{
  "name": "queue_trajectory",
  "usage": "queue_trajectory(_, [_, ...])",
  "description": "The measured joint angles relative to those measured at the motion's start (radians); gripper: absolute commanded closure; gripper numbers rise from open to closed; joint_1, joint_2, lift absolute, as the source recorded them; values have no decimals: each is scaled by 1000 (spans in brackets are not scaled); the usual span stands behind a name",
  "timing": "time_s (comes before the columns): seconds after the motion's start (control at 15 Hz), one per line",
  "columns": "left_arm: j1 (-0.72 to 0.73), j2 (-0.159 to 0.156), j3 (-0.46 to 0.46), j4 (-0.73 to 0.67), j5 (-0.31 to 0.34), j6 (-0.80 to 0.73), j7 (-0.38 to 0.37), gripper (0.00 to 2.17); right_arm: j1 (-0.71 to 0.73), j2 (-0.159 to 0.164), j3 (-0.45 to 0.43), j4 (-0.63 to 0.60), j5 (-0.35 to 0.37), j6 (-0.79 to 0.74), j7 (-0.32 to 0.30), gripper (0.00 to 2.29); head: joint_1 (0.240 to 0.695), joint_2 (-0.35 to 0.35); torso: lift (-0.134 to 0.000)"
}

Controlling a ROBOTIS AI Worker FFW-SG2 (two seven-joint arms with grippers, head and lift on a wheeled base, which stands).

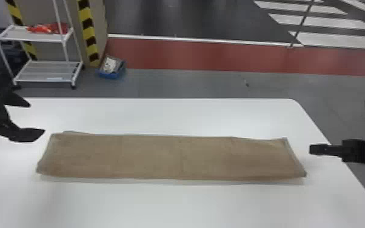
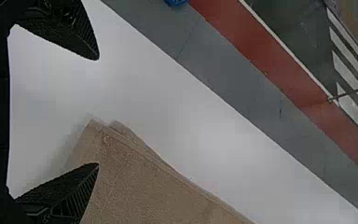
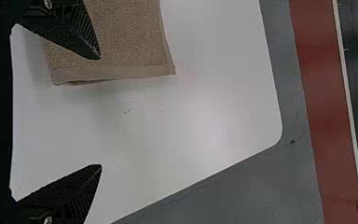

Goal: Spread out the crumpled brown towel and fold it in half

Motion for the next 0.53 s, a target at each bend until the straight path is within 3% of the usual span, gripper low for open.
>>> queue_trajectory(0.53, [37, -4, 16, -35, 8, -10, -27, 80, 0, -12, -12, 0, -11, 12, 12, 53, 695, -136, -125])
